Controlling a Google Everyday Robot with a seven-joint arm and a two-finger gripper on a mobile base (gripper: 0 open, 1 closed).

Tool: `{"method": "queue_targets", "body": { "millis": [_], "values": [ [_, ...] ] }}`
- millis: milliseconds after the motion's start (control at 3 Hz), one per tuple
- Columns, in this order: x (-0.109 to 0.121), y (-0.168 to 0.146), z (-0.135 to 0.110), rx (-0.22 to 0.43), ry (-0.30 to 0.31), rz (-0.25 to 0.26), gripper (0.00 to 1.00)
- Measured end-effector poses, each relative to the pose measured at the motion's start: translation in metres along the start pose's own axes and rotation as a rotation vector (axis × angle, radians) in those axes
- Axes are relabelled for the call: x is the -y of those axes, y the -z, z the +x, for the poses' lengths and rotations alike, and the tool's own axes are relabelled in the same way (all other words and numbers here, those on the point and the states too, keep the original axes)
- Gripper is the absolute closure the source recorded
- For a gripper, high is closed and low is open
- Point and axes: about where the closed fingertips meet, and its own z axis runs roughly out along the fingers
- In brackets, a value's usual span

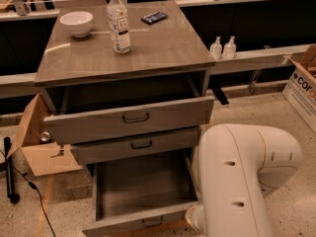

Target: Close bottom drawer

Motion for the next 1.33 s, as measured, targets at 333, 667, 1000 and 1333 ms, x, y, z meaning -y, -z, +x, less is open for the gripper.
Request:
{"method": "queue_targets", "body": {
  "millis": [333,667,1000,1333],
  "values": [
    [-0.019,-0.016,0.015,-0.011,-0.036,-0.022,1.0],
    [-0.034,-0.046,0.021,0.016,-0.058,-0.043,1.0],
    [-0.036,-0.076,0.018,0.063,-0.062,-0.041,1.0],
    [-0.019,-0.106,0.006,0.129,-0.024,-0.008,1.0]
  ]
}}
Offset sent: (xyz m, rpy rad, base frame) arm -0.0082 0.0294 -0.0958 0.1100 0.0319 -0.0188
